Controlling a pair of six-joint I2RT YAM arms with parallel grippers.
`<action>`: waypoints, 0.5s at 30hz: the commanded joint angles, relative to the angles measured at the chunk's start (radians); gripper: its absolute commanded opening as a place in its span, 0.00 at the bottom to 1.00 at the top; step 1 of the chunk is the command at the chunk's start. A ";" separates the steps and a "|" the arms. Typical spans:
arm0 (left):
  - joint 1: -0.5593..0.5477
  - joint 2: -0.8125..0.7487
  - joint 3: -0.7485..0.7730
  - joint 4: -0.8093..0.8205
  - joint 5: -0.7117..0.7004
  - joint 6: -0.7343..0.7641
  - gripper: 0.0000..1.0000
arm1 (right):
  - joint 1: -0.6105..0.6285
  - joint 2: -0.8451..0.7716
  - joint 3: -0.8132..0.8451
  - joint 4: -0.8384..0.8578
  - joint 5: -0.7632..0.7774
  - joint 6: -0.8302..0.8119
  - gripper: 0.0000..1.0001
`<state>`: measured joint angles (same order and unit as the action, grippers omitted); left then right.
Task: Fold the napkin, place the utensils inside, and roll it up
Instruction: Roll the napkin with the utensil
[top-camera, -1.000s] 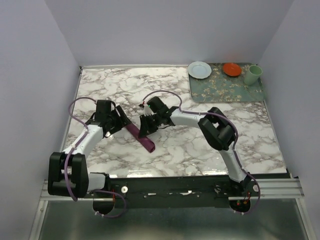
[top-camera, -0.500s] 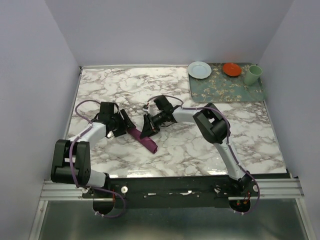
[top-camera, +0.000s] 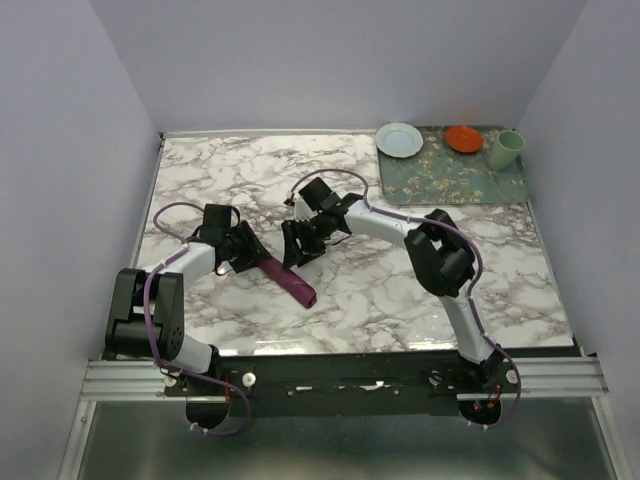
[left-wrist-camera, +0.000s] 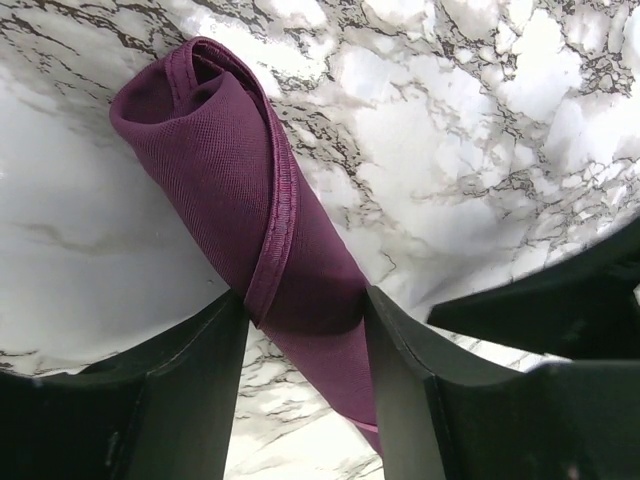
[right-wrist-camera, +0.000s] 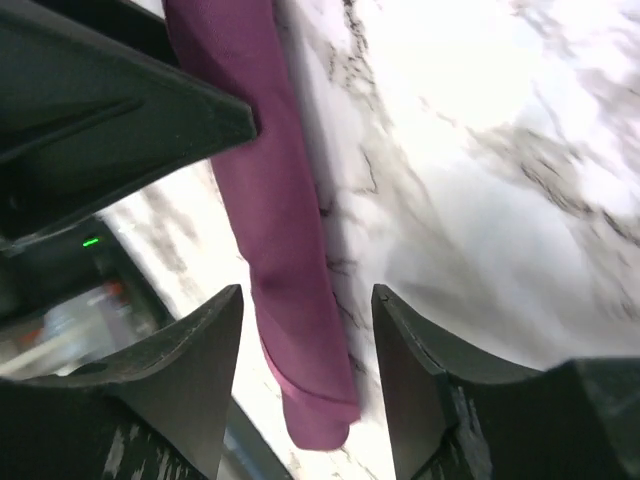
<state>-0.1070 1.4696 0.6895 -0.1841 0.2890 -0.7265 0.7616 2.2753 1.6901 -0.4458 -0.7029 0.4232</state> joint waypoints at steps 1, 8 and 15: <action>-0.005 -0.006 -0.008 -0.008 -0.010 0.002 0.55 | 0.114 -0.118 0.031 -0.201 0.504 -0.116 0.63; -0.005 -0.026 -0.015 -0.011 0.006 -0.002 0.51 | 0.290 -0.093 0.109 -0.223 0.866 -0.116 0.68; -0.005 -0.034 -0.011 -0.006 0.015 -0.014 0.47 | 0.383 0.015 0.238 -0.292 1.068 -0.147 0.71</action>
<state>-0.1070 1.4654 0.6857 -0.1852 0.2897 -0.7280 1.1194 2.2124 1.8545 -0.6579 0.1471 0.3080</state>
